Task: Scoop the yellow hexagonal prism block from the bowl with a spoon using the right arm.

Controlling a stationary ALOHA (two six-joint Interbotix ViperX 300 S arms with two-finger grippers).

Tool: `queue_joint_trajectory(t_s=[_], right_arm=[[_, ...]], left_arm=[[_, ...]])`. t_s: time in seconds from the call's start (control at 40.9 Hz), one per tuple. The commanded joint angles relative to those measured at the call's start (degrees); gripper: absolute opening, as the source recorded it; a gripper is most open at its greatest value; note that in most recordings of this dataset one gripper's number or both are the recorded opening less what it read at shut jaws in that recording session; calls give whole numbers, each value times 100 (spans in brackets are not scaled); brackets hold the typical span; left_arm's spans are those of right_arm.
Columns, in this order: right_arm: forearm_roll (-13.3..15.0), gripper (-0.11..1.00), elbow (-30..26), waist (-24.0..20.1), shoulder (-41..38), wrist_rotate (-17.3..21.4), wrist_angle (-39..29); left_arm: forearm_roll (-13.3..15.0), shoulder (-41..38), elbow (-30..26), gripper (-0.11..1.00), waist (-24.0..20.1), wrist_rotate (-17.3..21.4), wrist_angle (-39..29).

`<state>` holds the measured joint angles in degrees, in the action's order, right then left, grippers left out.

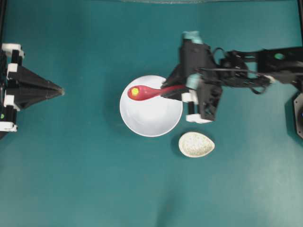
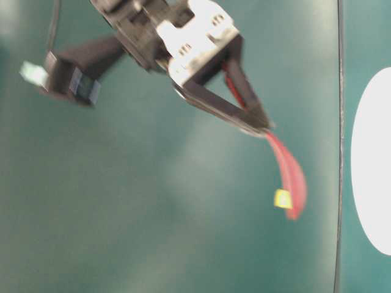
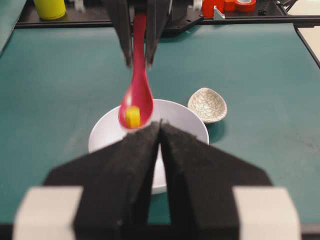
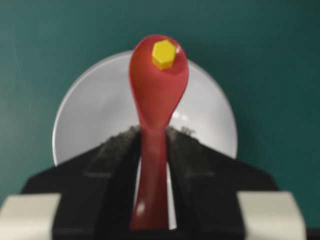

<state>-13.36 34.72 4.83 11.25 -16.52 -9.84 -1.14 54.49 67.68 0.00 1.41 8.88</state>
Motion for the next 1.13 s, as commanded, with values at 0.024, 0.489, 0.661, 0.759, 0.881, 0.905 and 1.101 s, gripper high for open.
queue_joint_trajectory(t_s=[0.024, 0.489, 0.661, 0.759, 0.881, 0.905, 1.101], right_arm=[[123, 24, 220, -123, 545, -26, 527], [308, 24, 703, -220, 1187, -9, 1169], [299, 24, 677, -220, 1195, 9, 1178], [299, 24, 677, -220, 1213, 79, 1169], [299, 24, 677, -220, 1230, 79, 1143], [299, 24, 686, -229, 1230, 79, 1143], [299, 23, 677, -220, 1248, 79, 1143]], left_arm=[[-9, -18, -149, 10, 0, -18, 70], [-9, -9, -158, 10, 0, -18, 70], [0, -9, -149, 10, 0, -18, 70], [0, -9, -149, 10, -9, -18, 70], [0, -18, -149, 10, -9, -18, 70], [0, -9, -149, 10, -9, -18, 62], [0, -9, -149, 10, -9, -18, 70]])
